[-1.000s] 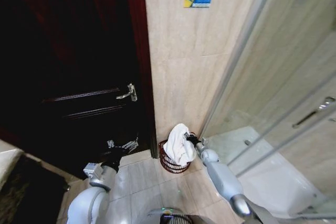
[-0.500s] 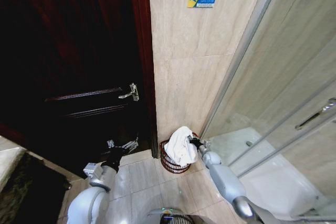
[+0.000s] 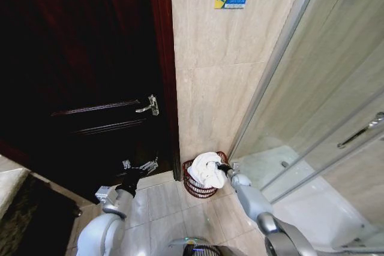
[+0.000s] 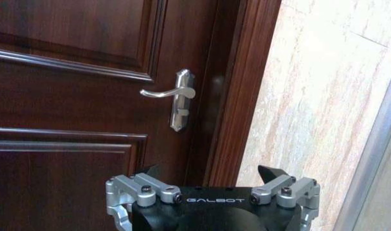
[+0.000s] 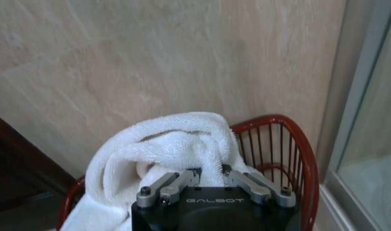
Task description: Discard the used towel into the hamper.
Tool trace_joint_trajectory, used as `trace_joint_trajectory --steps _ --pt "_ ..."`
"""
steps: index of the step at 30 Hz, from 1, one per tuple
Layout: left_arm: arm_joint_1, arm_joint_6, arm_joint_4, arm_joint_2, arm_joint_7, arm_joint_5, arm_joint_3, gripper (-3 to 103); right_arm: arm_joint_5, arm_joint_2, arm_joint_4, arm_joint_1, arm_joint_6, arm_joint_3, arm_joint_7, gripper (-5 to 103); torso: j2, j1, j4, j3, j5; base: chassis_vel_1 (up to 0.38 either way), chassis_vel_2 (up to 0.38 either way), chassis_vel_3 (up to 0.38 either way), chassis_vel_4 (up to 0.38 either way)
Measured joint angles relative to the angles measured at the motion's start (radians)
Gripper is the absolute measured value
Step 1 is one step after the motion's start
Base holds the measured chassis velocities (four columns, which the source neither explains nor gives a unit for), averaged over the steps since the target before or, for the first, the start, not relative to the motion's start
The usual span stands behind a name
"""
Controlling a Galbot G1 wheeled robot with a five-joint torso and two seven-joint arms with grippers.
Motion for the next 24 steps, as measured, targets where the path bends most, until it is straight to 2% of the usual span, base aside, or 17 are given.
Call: trace_joint_trajectory --steps 19,24 --pt "0.000 0.000 0.000 0.000 0.000 0.000 0.000 100 -0.013 -0.006 0.052 -0.045 0.019 0.007 -0.020 14 0.000 0.000 -0.0001 0.000 0.0000 0.000 0.000 0.000 0.000" --pt "0.000 0.000 0.000 0.000 0.000 0.000 0.000 100 -0.010 -0.003 0.079 -0.070 0.015 0.004 -0.020 14 0.000 0.000 -0.0001 0.000 0.0001 -0.102 0.080 0.080 -0.099"
